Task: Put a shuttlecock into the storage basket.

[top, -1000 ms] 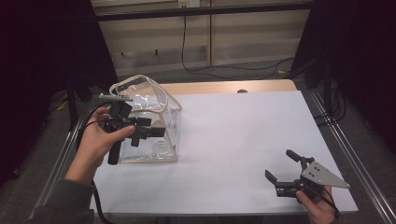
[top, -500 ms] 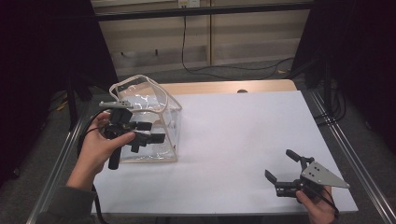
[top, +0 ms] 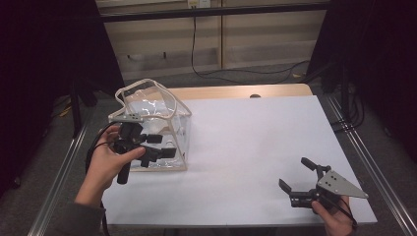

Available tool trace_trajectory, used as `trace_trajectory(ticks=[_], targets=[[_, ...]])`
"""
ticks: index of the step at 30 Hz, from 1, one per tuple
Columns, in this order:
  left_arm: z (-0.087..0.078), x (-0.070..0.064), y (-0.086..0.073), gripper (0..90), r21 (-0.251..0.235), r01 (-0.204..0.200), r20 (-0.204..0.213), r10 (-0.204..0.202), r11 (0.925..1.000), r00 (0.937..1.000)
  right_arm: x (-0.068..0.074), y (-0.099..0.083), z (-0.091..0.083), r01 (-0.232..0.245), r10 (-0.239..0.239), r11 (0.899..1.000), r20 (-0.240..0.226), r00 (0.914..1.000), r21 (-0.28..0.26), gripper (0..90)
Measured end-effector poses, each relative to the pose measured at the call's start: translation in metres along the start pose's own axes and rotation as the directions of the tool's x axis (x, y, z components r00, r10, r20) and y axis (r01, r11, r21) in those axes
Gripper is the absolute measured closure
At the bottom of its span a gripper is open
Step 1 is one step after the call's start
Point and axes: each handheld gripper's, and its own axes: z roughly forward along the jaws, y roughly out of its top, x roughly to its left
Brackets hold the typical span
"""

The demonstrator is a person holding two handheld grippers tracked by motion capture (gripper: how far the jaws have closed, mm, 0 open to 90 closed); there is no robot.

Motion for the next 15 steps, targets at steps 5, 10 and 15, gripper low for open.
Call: trace_trajectory(ticks=[5,10,15], targets=[[0.002,0.002,-0.004,12.1,0.002,-0.006,0.004,0.006,1.0000,1.0000,0.000,0.000,0.000,-0.002,0.002,1.000,-0.001,1.0000,-0.001,0.5],[0.005,0.003,-0.009,11.7,-0.002,-0.008,0.011,0.008,1.0000,0.9999,0.000,0.000,0.000,0.001,-0.001,1.000,0.000,1.0000,-0.001,0.5],[0.007,0.003,-0.013,11.7,-0.016,-0.012,0.016,0.013,0.9998,0.9998,0.000,0.000,0.000,-0.002,0.002,1.000,-0.001,1.0000,-0.002,0.5]])
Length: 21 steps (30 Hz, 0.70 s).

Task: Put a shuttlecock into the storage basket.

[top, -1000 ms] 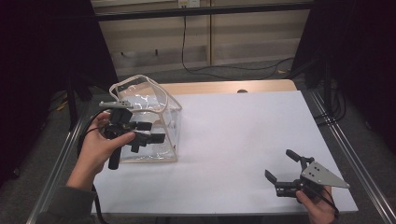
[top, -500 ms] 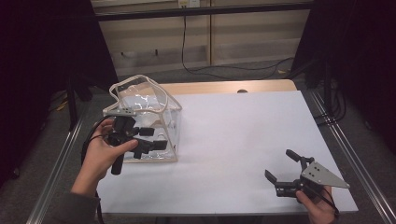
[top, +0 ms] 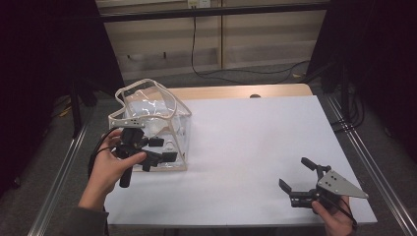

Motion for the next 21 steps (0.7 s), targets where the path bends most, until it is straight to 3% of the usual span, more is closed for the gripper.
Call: trace_trajectory(ticks=[21], targets=[[0.007,0.010,-0.019,11.4,-0.005,0.009,-0.019,-0.009,1.0000,0.9998,0.000,0.000,0.000,0.004,-0.004,1.000,-0.001,1.0000,-0.002,0.4]])
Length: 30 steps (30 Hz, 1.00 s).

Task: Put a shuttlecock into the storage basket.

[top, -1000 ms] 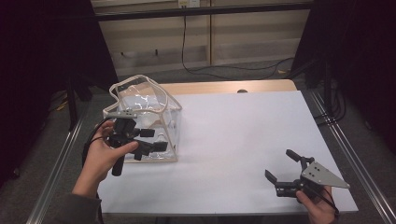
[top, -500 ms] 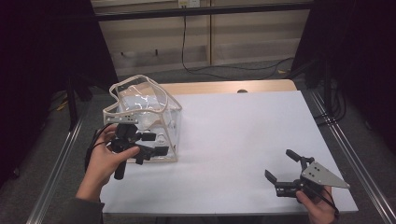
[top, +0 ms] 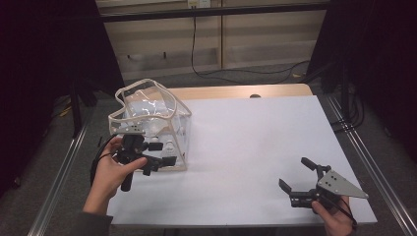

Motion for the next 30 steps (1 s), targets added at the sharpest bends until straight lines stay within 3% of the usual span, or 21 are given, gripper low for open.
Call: trace_trajectory(ticks=[15,26,30], targets=[[0.007,0.009,-0.020,10.4,0.001,0.011,-0.003,-0.011,0.9999,0.9999,0.000,0.000,0.000,0.002,-0.002,1.000,0.001,1.0000,0.001,0.4],[0.012,0.017,-0.033,10.1,0.010,0.020,-0.030,-0.020,0.9997,0.9994,0.000,0.000,0.001,0.003,-0.003,1.000,-0.001,1.0000,0.000,0.4],[0.012,0.019,-0.036,9.7,0.021,0.009,-0.058,-0.008,0.9997,0.9983,0.000,0.000,0.001,0.002,-0.002,1.000,0.000,1.0000,-0.001,0.4]])
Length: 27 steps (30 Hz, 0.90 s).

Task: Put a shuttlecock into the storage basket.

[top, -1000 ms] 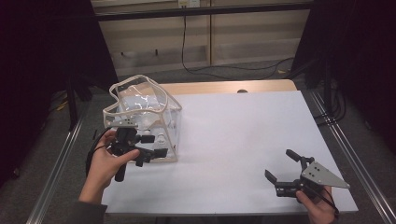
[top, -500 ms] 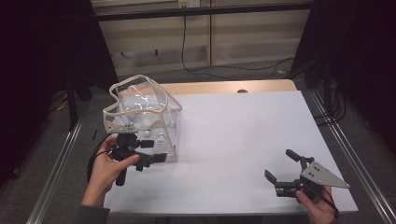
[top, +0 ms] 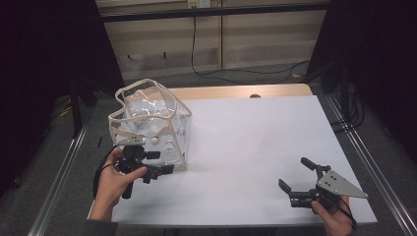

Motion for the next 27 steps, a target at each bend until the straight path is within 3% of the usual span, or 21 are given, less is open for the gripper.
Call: trace_trajectory(ticks=[14,27], targets=[[-0.003,0.005,-0.012,9.2,-0.025,-0.002,-0.018,0.001,0.9997,0.9998,0.000,0.000,0.000,0.001,-0.001,1.000,-0.002,1.0000,0.000,0.4],[-0.001,0.005,-0.028,8.4,-0.047,-0.003,0.002,0.003,0.9989,1.0000,0.001,0.000,0.001,0.008,-0.008,1.000,-0.003,1.0000,0.004,0.4]])
